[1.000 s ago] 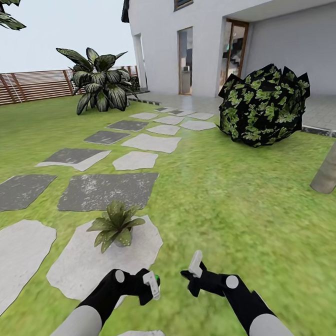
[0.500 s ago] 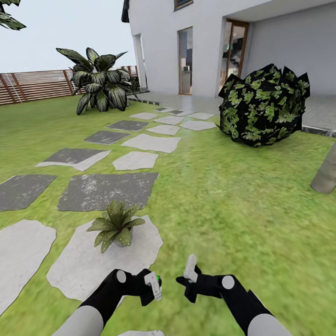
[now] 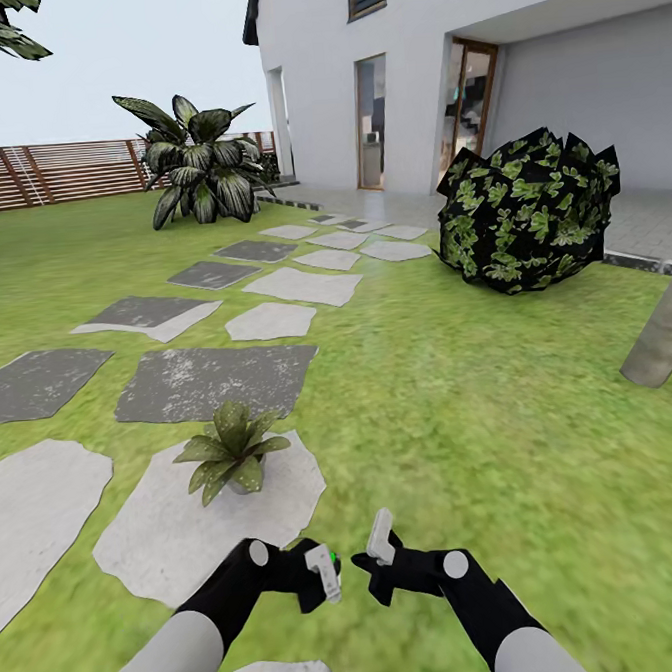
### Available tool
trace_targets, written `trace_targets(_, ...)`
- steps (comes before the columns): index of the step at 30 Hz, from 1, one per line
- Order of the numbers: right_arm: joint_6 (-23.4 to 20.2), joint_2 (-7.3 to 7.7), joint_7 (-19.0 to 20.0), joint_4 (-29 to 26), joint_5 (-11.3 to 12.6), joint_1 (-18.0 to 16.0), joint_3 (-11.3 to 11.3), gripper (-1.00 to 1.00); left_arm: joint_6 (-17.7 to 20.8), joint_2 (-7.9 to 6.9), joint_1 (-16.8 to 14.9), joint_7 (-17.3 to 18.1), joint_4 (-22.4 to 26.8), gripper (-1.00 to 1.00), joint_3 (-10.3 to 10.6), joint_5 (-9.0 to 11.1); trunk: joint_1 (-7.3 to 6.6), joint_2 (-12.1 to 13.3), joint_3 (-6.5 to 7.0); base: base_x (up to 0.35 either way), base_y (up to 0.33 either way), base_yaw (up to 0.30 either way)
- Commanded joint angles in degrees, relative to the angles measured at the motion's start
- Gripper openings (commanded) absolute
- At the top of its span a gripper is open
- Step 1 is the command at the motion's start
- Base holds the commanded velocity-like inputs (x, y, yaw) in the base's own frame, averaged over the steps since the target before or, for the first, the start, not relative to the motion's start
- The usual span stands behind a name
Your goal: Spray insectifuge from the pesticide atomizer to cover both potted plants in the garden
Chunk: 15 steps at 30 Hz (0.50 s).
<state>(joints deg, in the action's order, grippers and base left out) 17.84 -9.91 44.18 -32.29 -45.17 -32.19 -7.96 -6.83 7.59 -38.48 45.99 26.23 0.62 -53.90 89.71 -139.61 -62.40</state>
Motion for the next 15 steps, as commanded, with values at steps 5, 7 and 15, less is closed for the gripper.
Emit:
trace_targets(5, 0.3, -0.09, 0.3, 0.0, -0.5, 0.0, -0.5, -1.00, -0.6, 0.65, 0.0, 0.1, 0.1, -1.00, 0.0, -0.6, -0.01, 0.0, -0.05, 0.000, 0.000, 0.000)
trace_targets(7, 0.3, -0.09, 0.3, 0.0, -0.5, 0.0, -0.5, -1.00, -0.6, 0.72, 0.0, 0.1, 0.1, -1.00, 0.0, -0.6, -0.01, 0.0, -0.05, 0.000, 0.000, 0.000)
trace_targets(15, 0.3, -0.09, 0.3, 0.0, -0.5, 0.0, -0.5, -1.00, -0.6, 1.32, 0.0, 0.1, 0.0, -1.00, -0.1, -0.6, -0.01, 0.0, -0.05, 0.000, 0.000, 0.000)
